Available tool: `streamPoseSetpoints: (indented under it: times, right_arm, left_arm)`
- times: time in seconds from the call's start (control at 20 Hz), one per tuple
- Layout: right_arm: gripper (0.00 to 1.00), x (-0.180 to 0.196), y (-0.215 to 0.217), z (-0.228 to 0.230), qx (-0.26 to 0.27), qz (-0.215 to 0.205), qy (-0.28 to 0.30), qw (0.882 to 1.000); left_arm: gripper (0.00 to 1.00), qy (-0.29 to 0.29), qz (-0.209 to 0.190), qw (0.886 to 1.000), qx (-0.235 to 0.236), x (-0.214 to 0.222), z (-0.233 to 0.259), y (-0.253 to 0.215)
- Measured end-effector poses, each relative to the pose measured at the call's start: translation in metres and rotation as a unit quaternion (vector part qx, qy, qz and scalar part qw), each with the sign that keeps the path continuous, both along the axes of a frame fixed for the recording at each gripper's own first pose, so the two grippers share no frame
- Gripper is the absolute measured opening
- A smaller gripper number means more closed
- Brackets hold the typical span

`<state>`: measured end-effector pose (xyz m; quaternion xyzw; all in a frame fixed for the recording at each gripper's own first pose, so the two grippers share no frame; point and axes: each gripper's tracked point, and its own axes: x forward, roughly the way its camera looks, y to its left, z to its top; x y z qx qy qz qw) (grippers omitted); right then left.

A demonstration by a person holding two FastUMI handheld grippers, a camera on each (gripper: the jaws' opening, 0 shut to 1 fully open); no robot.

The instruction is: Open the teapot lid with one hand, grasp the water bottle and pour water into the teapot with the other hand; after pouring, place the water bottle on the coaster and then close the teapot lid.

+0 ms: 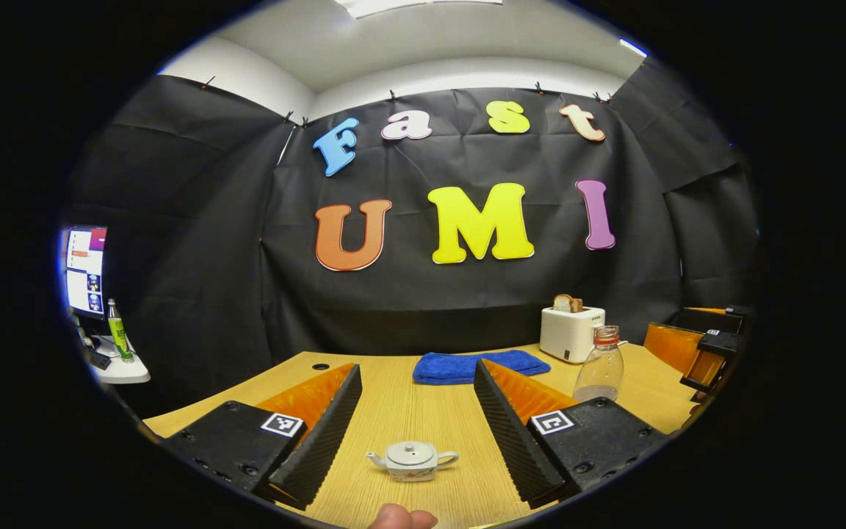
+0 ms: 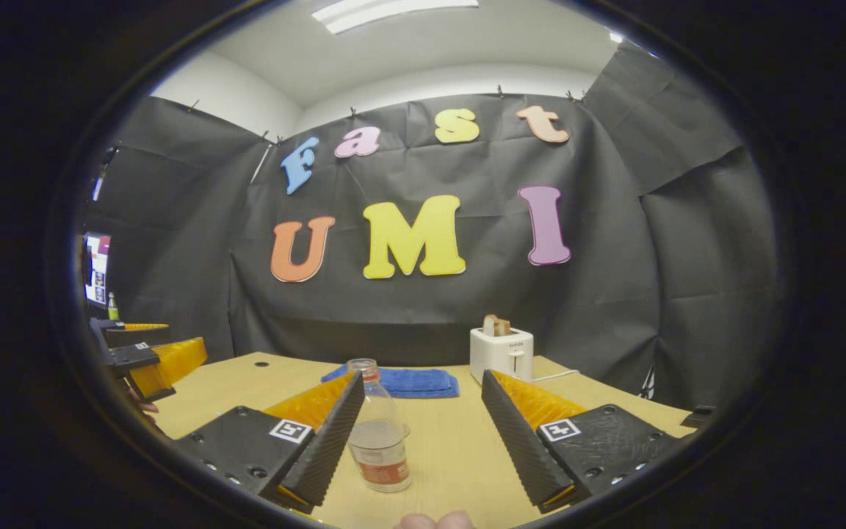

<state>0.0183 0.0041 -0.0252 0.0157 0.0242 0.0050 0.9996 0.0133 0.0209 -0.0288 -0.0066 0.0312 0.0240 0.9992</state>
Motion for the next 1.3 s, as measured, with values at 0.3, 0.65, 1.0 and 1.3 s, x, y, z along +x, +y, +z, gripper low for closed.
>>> streamPoseSetpoints:
  times: [0.3, 0.65, 1.0, 1.3]
  right_arm:
    - [0.94, -0.007, -0.004, -0.009, -0.002, 0.018, -0.002, 1.0]
    - [0.96, -0.007, -0.028, -0.043, 0.02, 0.012, 0.04, 0.999]
    - [0.92, -0.001, -0.052, -0.046, 0.015, -0.017, 0.037, 0.999]
    - [0.92, 0.008, -0.047, -0.064, 0.02, -0.005, 0.062, 0.998]
  left_arm:
    - [0.97, 0.072, -0.002, 0.997, -0.022, -0.013, -0.059, -0.001]
    - [0.97, 0.114, 0.007, 0.993, -0.03, 0.002, -0.09, -0.001]
    - [0.77, 0.162, 0.012, 0.987, -0.023, 0.033, -0.125, 0.007]
    - [0.52, 0.185, 0.021, 0.982, -0.016, 0.039, -0.137, 0.01]
